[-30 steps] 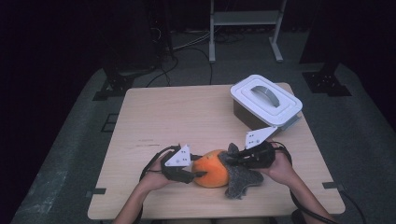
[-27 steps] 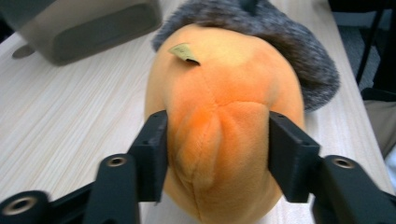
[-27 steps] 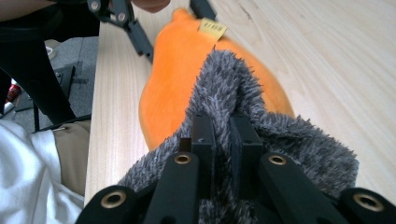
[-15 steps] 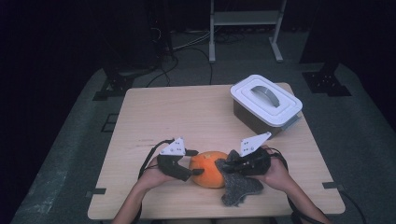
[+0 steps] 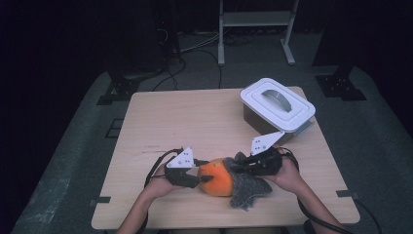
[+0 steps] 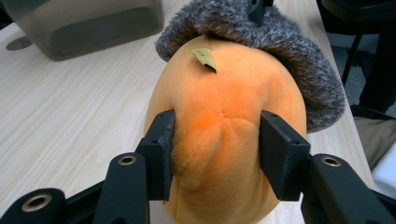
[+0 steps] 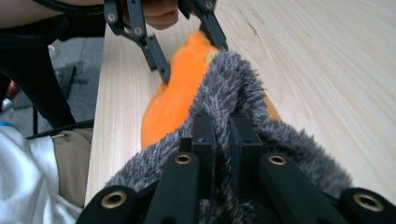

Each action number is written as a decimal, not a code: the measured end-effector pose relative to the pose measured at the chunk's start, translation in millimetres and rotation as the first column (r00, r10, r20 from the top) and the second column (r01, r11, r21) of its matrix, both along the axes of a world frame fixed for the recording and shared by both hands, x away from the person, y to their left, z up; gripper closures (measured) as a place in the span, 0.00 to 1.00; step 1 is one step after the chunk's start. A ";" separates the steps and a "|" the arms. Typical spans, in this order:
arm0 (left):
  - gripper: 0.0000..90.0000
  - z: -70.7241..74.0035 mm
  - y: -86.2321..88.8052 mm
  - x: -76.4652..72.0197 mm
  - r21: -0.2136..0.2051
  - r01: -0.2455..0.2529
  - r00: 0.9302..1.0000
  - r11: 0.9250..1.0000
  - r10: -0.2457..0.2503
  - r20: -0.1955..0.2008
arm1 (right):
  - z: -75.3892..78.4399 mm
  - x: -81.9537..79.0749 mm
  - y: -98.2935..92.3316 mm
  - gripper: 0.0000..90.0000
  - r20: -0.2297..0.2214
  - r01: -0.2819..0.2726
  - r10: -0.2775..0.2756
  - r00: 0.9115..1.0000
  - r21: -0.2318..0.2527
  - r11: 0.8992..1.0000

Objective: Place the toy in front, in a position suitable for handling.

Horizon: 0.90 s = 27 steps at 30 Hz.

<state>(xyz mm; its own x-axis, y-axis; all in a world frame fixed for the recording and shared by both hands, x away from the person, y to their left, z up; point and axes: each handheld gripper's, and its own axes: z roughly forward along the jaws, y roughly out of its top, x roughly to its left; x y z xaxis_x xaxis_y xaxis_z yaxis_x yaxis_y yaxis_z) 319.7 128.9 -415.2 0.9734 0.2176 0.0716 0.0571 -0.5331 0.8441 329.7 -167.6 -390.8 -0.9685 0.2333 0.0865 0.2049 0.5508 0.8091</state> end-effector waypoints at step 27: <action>0.53 -9.6 15.5 8.8 -0.046 -0.008 0.996 0.999 0.004 -0.091 | -29.7 12.3 -29.6 0.90 -0.106 0.082 -0.078 0.991 0.036 0.996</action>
